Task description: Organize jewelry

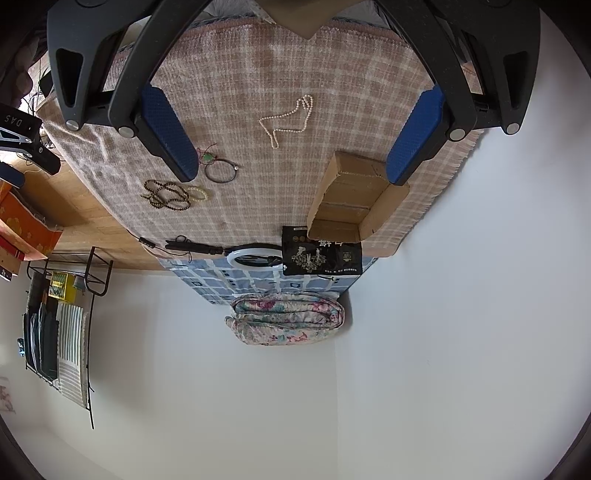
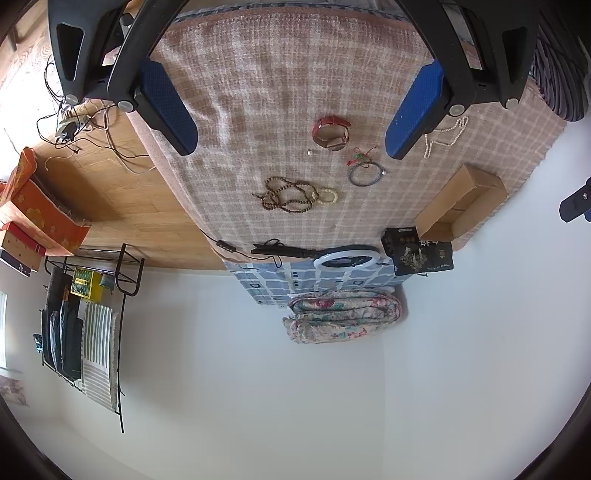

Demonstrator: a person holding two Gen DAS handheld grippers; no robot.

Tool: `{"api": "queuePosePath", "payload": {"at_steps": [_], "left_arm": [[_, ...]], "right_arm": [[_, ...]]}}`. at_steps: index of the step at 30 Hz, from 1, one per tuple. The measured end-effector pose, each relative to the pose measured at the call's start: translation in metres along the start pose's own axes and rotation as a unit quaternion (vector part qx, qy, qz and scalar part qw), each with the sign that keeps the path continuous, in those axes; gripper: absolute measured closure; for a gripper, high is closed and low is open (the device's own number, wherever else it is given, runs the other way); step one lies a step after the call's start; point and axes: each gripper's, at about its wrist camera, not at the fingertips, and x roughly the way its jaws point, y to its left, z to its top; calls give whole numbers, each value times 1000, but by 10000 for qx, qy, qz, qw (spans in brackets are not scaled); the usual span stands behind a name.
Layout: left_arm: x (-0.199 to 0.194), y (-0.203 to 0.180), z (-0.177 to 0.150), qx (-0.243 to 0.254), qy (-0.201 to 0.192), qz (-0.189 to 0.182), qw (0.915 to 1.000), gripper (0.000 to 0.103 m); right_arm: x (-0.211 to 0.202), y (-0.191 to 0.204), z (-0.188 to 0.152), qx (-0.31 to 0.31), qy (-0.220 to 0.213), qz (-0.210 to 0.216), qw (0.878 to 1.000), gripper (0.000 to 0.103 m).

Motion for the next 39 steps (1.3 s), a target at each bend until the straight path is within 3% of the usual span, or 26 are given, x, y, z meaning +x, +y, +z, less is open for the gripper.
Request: {"api": "queuePosePath", "payload": {"at_steps": [39], "left_arm": [[-4, 1, -3, -19, -13, -8, 10000, 0]], "right_arm": [[4, 3, 0, 27, 31, 74, 10000, 0]]}}
